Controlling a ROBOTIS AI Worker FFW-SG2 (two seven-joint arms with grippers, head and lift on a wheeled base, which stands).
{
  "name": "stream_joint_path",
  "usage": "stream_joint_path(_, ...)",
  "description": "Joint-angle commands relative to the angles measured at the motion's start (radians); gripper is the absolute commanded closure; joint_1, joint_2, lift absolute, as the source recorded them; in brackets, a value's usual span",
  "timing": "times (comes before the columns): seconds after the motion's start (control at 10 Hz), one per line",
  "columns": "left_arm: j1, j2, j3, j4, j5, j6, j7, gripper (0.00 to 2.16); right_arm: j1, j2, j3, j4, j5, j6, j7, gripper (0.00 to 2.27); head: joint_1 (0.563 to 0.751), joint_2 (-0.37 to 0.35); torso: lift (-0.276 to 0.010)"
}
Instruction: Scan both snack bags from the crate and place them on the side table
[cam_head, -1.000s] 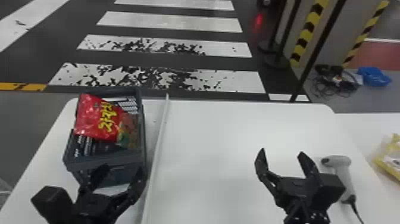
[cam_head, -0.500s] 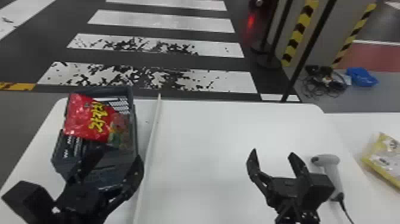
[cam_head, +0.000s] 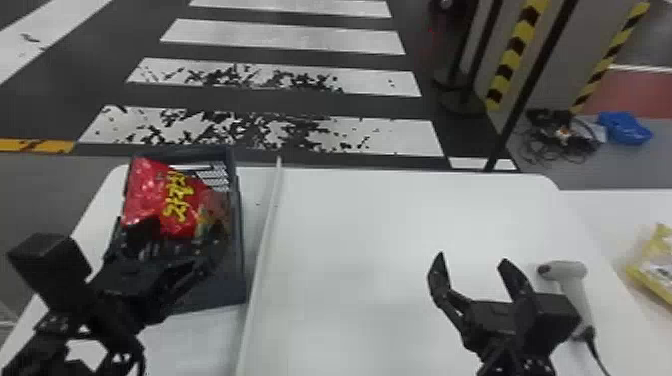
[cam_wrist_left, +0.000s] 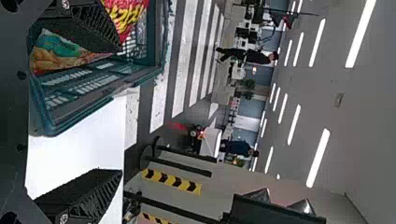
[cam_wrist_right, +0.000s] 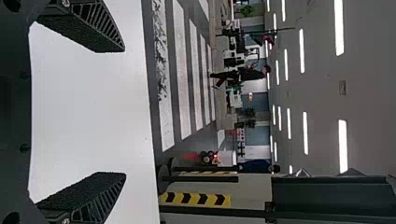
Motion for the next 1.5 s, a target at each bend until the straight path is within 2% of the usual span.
stream_joint_path(0.0,-0.054,-0.006,0.020,0.018,0.018,0.040,0.047,0.07,0.003,0.000,0.002,0.000,-0.001,0.002,0.000,0.04,0.695,-0.060,-0.095)
stream_joint_path(0.1,-0.089,-0.010,0.025,0.047,0.040,0.068,0.091,0.07,0.006,0.000,0.005,-0.002,-0.001,0.002,0.000,0.04,0.695,-0.037,-0.095)
stream_joint_path(0.2,-0.127,-0.012,0.025,0.084,0.086,0.071,0.140,0.07,0.011,0.000,0.006,-0.002,0.000,0.002,0.000,0.04,0.695,-0.019,-0.095)
stream_joint_path(0.4,-0.187,-0.021,0.034,0.169,0.165,0.074,0.185,0.07,0.018,0.000,0.006,-0.002,0.000,0.002,0.002,0.04,0.695,0.000,-0.095)
stream_joint_path(0.5,-0.201,-0.032,0.032,0.184,0.173,0.074,0.209,0.07,0.023,-0.002,0.006,-0.003,0.000,0.002,0.002,0.04,0.695,0.001,-0.095)
stream_joint_path(0.6,-0.218,-0.033,0.034,0.212,0.213,0.074,0.222,0.07,0.023,-0.002,0.008,-0.003,-0.001,0.005,0.002,0.04,0.695,0.004,-0.095)
stream_joint_path(0.7,-0.227,-0.033,0.042,0.224,0.271,0.077,0.258,0.07,0.024,-0.003,0.009,-0.003,0.000,0.008,0.002,0.04,0.695,0.006,-0.095)
stream_joint_path(0.8,-0.230,-0.033,0.043,0.224,0.276,0.083,0.294,0.07,0.018,-0.003,0.014,-0.003,0.002,0.014,0.002,0.04,0.695,0.010,-0.095)
stream_joint_path(0.9,-0.259,-0.033,0.051,0.227,0.274,0.104,0.307,0.07,0.018,-0.003,0.017,-0.003,0.002,0.014,0.002,0.04,0.695,0.019,-0.095)
stream_joint_path(1.1,-0.354,-0.033,0.068,0.236,0.277,0.255,0.310,0.07,0.023,-0.003,0.017,-0.003,0.008,0.018,0.002,0.04,0.695,0.026,-0.095)
stream_joint_path(1.2,-0.397,-0.033,0.081,0.253,0.268,0.301,0.309,0.07,0.023,-0.003,0.017,-0.003,0.008,0.018,0.002,0.04,0.695,0.023,-0.095)
stream_joint_path(1.3,-0.427,-0.027,0.080,0.276,0.251,0.310,0.306,0.07,0.023,-0.003,0.017,-0.003,0.010,0.018,0.002,0.04,0.695,0.019,-0.095)
stream_joint_path(1.4,-0.448,-0.007,0.078,0.302,0.244,0.313,0.301,0.07,0.024,-0.003,0.017,-0.003,0.010,0.021,0.002,0.04,0.695,0.020,-0.095)
